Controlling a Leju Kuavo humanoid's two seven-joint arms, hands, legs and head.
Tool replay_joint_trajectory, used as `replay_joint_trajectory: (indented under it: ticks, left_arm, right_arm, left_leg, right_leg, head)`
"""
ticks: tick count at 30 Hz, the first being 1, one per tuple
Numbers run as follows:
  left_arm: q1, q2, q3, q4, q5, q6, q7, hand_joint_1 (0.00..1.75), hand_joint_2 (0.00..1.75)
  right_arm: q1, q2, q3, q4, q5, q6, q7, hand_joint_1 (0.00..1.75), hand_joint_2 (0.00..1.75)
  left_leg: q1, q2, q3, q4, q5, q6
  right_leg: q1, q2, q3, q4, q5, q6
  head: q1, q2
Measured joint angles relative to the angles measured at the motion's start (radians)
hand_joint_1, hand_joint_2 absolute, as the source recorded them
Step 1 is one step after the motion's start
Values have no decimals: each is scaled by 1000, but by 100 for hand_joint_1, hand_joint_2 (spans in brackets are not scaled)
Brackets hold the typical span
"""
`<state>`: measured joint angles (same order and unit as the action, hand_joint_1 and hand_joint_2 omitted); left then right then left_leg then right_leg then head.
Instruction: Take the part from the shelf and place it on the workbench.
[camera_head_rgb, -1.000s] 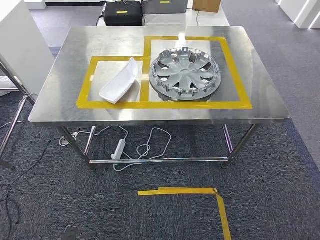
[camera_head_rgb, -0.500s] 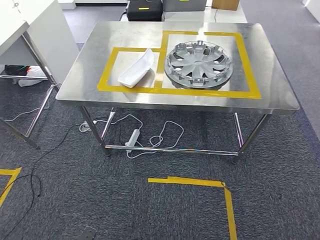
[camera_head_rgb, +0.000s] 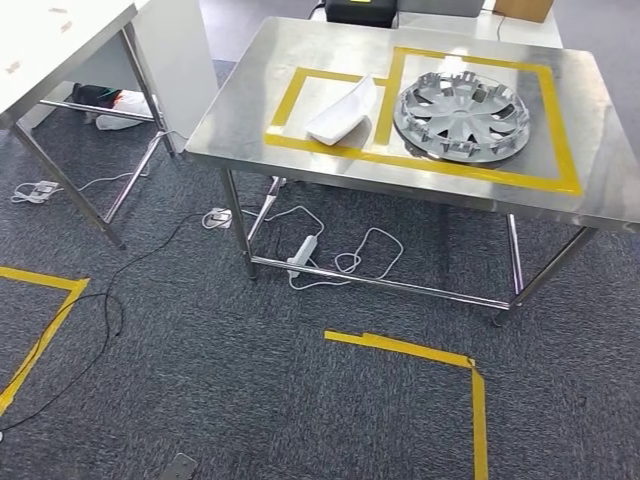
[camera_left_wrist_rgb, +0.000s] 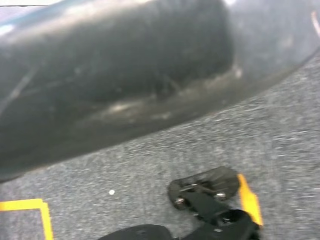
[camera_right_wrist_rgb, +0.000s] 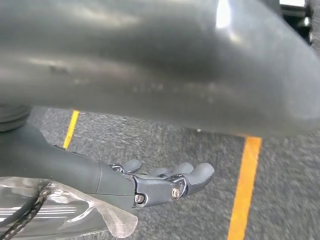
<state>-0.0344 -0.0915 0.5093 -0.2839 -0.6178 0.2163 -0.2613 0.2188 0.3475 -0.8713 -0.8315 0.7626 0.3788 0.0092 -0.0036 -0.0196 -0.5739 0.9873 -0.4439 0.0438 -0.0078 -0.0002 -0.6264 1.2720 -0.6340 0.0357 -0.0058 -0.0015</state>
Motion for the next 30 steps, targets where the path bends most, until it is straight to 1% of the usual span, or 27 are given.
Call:
replay_joint_trajectory:
  ticks: [2, 3, 4, 5, 6, 8, 9, 10, 11, 12, 13, 14, 15, 16, 17, 18, 19, 20, 21, 22, 23, 24, 25, 27, 28, 29, 30]
  left_arm:
    - [0, 0, -3, 1, 0, 0, 0, 0, 0]
    - [-2, 0, -4, 1, 0, 0, 0, 0, 0]
    - [-4, -1, -5, 1, 0, 0, 0, 0, 0]
    - [-5, -1, -6, 1, 0, 0, 0, 0, 0]
    - [-6, -1, -8, 1, 0, -1, 0, 0, 0]
    - [-4, 2, -11, 1, 0, -3, 0, 0, 0]
    - [-1, 3, -14, 1, 0, -5, 0, 0, 0]
    - [0, 4, -16, 2, -1, -6, 0, 0, 0]
    - [-1, 4, -19, 2, -1, -6, -1, 0, 0]
    - [-3, 3, -22, 2, -1, -5, -1, 0, 0]
    - [-5, 2, -24, 2, -1, -5, -2, 0, 0]
    - [-8, 2, -27, 2, -1, -4, -2, 0, 0]
    - [-9, 1, -29, 2, -1, -5, -2, 0, 0]
    - [-9, 1, -30, 2, -1, -6, -2, 0, 0]
    - [-9, 1, -31, 2, -1, -6, -2, 0, 0]
    - [-10, 2, -33, 2, -1, -7, -3, 0, 0]
    - [-12, 2, -34, 1, 0, -7, -4, 0, 0]
    - [-15, 3, -36, 1, 0, -8, -6, 0, 0]
    - [-17, 4, -37, 1, 0, -8, -8, 0, 0]
    - [-16, 5, -37, 1, -1, -9, -10, 0, 0]
    - [-15, 5, -38, 1, -2, -9, -11, 0, 0]
    - [-12, 5, -40, 1, -4, -9, -12, 0, 0]
    - [-11, 6, -41, 1, -6, -10, -12, 0, 0]
    - [-14, 7, -45, 1, -9, -11, -12, 0, 0]
    - [-16, 7, -47, 1, -10, -11, -12, 0, 0]
    - [-16, 7, -48, 1, -10, -12, -12, 0, 0]
    - [-16, 8, -49, 1, -10, -13, -12, 0, 0]
  right_arm:
    - [0, 0, 1, -2, -1, 0, 0, 0, 0]
    - [0, 0, 2, -5, -2, 0, 0, 0, 0]
    - [0, 0, 4, -7, -4, -1, 1, 0, 0]
    - [-1, 0, 5, -9, -6, -2, 1, 0, 0]
    - [-1, 0, 7, -11, -8, -2, 2, 0, 0]
    - [-1, 1, 10, -12, -9, -4, 3, 0, 0]
    - [0, 2, 11, -12, -8, -5, 2, 0, 0]
    - [1, 3, 11, -12, -7, -7, 0, 0, 0]
    - [1, 3, 10, -13, -6, -8, -1, 0, 0]
    - [3, 4, 10, -12, -5, -9, -3, 0, 0]
    - [3, 4, 10, -12, -4, -11, -6, 0, 0]
    - [2, 4, 9, -12, -3, -12, -8, 0, 0]
    - [1, 4, 9, -12, -2, -14, -11, 0, 0]
    - [-1, 4, 9, -12, 0, -16, -14, 0, 0]
    - [-4, 4, 9, -12, 2, -18, -18, 0, 0]
    - [-5, 4, 9, -11, 4, -21, -22, 0, 0]
    - [-6, 3, 9, -9, 7, -23, -27, 0, 0]
    - [-8, 3, 8, -6, 9, -26, -31, 0, 0]
    - [-10, 2, 8, -2, 12, -30, -37, 0, 0]
    - [-13, 1, 7, 4, 15, -34, -42, 0, 0]
    - [-18, 0, 6, 11, 18, -39, -48, 0, 0]
    - [-21, -2, 6, 18, 21, -43, -54, 0, 0]
    - [-24, -4, 5, 24, 24, -47, -60, 0, 0]
    - [-26, -6, 2, 36, 27, -51, -66, 0, 0]
    - [-27, -7, 0, 41, 28, -53, -67, 0, 0]
    - [-28, -8, -2, 45, 29, -54, -68, 0, 0]
    - [-31, -9, -3, 49, 30, -55, -70, 0, 0]
  left_leg:
    - [-3, -22, -31, 3, 25, -4]
    - [-5, -33, -44, 5, 37, -7]
    - [-6, -44, -54, 5, 50, -11]
    - [-7, -54, -63, 5, 65, -15]
    - [-7, -63, -69, 2, 79, -20]
    - [-7, -76, -82, 0, 95, -32]
    - [-7, -67, -91, 14, 76, -38]
    - [-7, -51, -103, 46, 37, -44]
    - [-4, -28, -117, 98, -21, -51]
    - [0, -10, -128, 164, -77, -57]
    - [5, 0, -134, 232, -114, -63]
    - [9, 6, -132, 284, -124, -67]
    - [12, 10, -119, 310, -108, -71]
    - [15, 15, -90, 302, -78, -72]
    - [16, 25, -46, 259, -53, -72]
    - [14, 47, 12, 190, -43, -70]
    - [11, 68, 68, 113, -50, -64]
    - [6, 85, 107, 51, -64, -56]
    - [1, 92, 128, 12, -75, -48]
    - [-2, 85, 129, -7, -78, -39]
    - [0, 74, 125, -19, -75, -31]
    - [1, 63, 119, -28, -69, -21]
    - [4, 53, 111, -36, -63, -12]
    - [4, 31, 84, -36, -46, 0]
    - [3, 20, 68, -31, -37, 2]
    - [1, 10, 53, -26, -28, 2]
    - [1, -1, 37, -20, -19, 0]
  right_leg:
    - [2, 16, 86, -97, 63, -12]
    - [4, 35, 144, -176, 74, -19]
    - [4, 52, 192, -250, 72, -23]
    - [5, 64, 221, -303, 64, -25]
    - [6, 66, 232, -333, 55, -26]
    - [3, 44, 214, -339, 68, -26]
    - [0, 30, 205, -339, 78, -31]
    - [-2, 14, 194, -339, 88, -37]
    - [-1, -2, 183, -339, 97, -42]
    - [1, -17, 172, -339, 106, -46]
    - [3, -33, 161, -338, 114, -46]
    - [4, -49, 149, -336, 122, -45]
    - [5, -65, 137, -333, 130, -44]
    - [6, -79, 124, -327, 137, -42]
    - [6, -91, 112, -320, 144, -39]
    - [7, -102, 102, -313, 149, -36]
    - [8, -113, 93, -306, 154, -31]
    - [9, -124, 87, -300, 160, -26]
    - [9, -136, 81, -297, 166, -20]
    - [8, -148, 78, -296, 173, -15]
    - [6, -147, 72, -294, 173, -10]
    - [4, -127, 62, -285, 160, -5]
    - [2, -95, 48, -261, 132, 0]
    - [-1, -26, 10, -156, 45, 5]
    - [-2, -11, -5, -91, 10, 6]
    - [-2, -4, -13, -40, -5, 7]
    - [-2, -1, -8, -17, 3, 7]
  head:
    - [0, 0]
    - [0, 0]
    - [-1, 0]
    - [-1, 0]
    - [-2, 0]
    - [0, 0]
    - [-3, 0]
    - [-7, 0]
    - [-11, 0]
    - [-15, 0]
    - [-17, 0]
    - [-17, 0]
    - [-18, 0]
    - [-18, 0]
    - [-18, 0]
    - [-19, 0]
    - [-19, 0]
    - [-20, 0]
    - [-21, 0]
    - [-21, 0]
    - [-21, 0]
    - [-21, 0]
    - [-19, 0]
    - [-17, 0]
    - [-16, 0]
    - [-16, 0]
    - [-17, 0]
